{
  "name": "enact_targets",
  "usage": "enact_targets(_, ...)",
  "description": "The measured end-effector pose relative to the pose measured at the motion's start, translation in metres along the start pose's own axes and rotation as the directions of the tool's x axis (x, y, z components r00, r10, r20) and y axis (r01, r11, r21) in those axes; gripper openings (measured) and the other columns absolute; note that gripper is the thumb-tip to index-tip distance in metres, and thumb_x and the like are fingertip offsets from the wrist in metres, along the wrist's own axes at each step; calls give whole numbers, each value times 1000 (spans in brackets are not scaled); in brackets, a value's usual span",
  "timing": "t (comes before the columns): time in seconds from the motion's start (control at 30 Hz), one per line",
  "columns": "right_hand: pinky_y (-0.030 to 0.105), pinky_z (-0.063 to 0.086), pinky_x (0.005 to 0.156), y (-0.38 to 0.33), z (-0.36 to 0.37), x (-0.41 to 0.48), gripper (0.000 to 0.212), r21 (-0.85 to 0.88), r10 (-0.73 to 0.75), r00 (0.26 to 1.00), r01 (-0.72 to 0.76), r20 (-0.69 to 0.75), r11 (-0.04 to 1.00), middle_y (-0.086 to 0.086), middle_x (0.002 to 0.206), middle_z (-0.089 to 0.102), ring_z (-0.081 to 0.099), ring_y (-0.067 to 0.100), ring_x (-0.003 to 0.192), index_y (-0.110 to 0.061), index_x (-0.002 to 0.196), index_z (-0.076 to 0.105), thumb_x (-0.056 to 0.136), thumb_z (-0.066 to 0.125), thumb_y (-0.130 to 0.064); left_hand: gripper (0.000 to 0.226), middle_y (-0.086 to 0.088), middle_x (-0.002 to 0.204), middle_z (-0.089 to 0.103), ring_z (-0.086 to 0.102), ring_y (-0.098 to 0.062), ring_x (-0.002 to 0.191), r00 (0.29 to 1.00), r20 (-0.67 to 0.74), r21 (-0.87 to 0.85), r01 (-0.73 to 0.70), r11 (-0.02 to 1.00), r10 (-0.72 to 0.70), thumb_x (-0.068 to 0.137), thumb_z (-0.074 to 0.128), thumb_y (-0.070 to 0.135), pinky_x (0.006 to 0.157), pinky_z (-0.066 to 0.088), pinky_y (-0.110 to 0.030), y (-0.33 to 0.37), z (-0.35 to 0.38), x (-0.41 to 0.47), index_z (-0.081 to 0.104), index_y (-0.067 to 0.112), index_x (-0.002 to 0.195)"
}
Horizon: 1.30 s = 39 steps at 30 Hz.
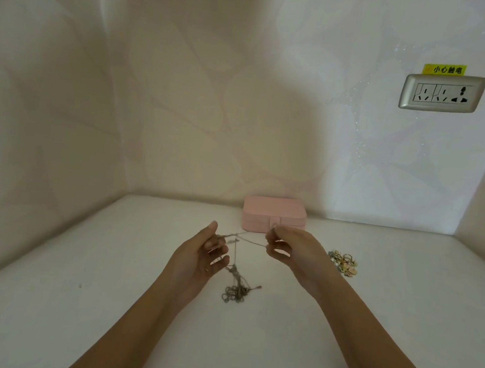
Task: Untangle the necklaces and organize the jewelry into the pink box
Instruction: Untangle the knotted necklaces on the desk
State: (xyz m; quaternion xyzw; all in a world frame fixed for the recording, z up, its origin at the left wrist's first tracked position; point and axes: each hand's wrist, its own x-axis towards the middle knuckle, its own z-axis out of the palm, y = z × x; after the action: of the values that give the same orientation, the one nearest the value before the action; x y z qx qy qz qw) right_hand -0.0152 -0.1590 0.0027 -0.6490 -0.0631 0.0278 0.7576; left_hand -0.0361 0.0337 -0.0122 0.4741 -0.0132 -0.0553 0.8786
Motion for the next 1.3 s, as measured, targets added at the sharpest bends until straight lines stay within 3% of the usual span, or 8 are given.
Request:
enact_targets(0.1, 39, 52, 87, -5, -6, 3, 41, 412, 80, 994, -104, 75, 905, 8, 64, 54, 58, 22, 70, -11, 59, 42, 99, 44, -20, 24, -2, 78, 60, 59, -17, 86, 999, -41, -24, -26, 999, 25, 76, 65, 30, 93, 48, -36, 0, -2, 1, 57, 16, 58)
enact_targets(0.2, 27, 54, 50, -10, -12, 2, 47, 628, 111, 987, -161, 119, 762, 2, 51, 34, 39, 15, 42, -13, 57, 37, 100, 40, -29, 28, -4, 72, 57, 60, -20, 84, 997, -63, -112, -47, 993, 41, 78, 64, 28, 93, 49, -40, 5, -3, 1, 55, 15, 55)
enact_targets(0.4, 20, 38, 42, -16, -21, 5, 51, 542, 79, 996, -82, 29, 836, -1, 53, 29, 28, 12, 43, -16, 57, 30, 97, 44, -45, 35, 4, 52, 29, 32, -8, 37, 986, 1, -21, 166, 986, -166, 80, 59, 39, 38, 40, -18, 27, -10, -6, 45, 16, 58)
enact_targets(0.5, 21, 43, 45, -13, -24, 7, 47, 530, 73, 997, -44, -33, 847, -3, 57, 30, 35, 12, 47, -19, 65, 29, 92, 52, -49, 41, -1, 54, 38, 43, -14, 45, 977, 43, 286, 190, 939, -211, 81, 56, 45, 57, 52, -29, 33, -20, -9, 41, 16, 57)
enact_targets(0.63, 19, 36, 48, -13, -30, 7, 48, 558, 126, 991, -76, -52, 827, -1, 78, 8, 25, 12, 56, -18, 60, 34, 73, 65, -53, 43, -8, 54, 46, 64, -29, 72, 990, 85, 229, 93, 969, -115, 85, 52, 41, 91, 47, -42, 41, -31, -10, 45, 13, 53)
enact_targets(0.9, 18, 22, 34, -16, -24, 0, 62, 351, 217, 974, -181, -67, 919, -7, 50, 16, 18, 9, 39, -25, 46, 23, 78, 66, -56, 24, 7, 49, 30, 29, -6, 38, 1000, 5, 211, -11, 977, 10, 83, 64, 32, 44, 39, -17, 36, -37, -1, 51, 15, 73)
enact_targets(1.13, 17, 29, 33, -17, -36, 3, 54, 396, 257, 939, -151, -230, 906, -6, 45, 25, 25, 9, 36, -22, 52, 30, 81, 71, -42, 15, -4, 72, 55, 46, -8, 43, 991, -90, 426, 127, 896, -97, 97, 51, 19, 44, 47, -22, 6, -29, 3, 58, 10, 88)
enact_targets(1.3, 21, 57, 55, -18, -54, 5, 25, 422, 150, 919, 19, -364, 906, 2, 59, 57, 60, 11, 48, -11, 74, 57, 78, 77, -25, 9, -12, 84, 62, 66, -19, 59, 979, -160, 533, -19, 846, 123, 94, 57, 11, 51, 55, -27, -22, -10, 9, 61, 3, 96)
